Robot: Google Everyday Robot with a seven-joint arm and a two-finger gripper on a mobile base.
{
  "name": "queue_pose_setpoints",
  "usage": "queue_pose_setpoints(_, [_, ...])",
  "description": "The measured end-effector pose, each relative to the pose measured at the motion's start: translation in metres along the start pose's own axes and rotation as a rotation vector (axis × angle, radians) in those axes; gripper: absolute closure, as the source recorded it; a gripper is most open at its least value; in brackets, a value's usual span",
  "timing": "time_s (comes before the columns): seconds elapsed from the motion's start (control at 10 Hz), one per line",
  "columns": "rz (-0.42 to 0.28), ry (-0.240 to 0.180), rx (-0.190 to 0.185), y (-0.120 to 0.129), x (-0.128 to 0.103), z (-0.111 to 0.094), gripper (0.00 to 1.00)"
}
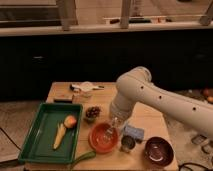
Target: Place fork in red bowl
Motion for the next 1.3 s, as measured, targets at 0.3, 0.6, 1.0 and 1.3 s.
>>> queue_pose_setpoints(0.3, [-0.002, -0.01, -0.001, 0.006, -0.001, 0.002, 1.0])
queue_pose_setpoints(0.6, [0.005, -0.018, -0.001, 0.014, 0.0, 0.005, 1.0])
queue_pose_setpoints(1.0, [0.013, -0.024, -0.007, 0.02, 0.002, 0.007, 1.0])
queue_pose_setpoints(1.3, [0.018, -0.025, -0.008, 0.022, 0.003, 0.008, 1.0])
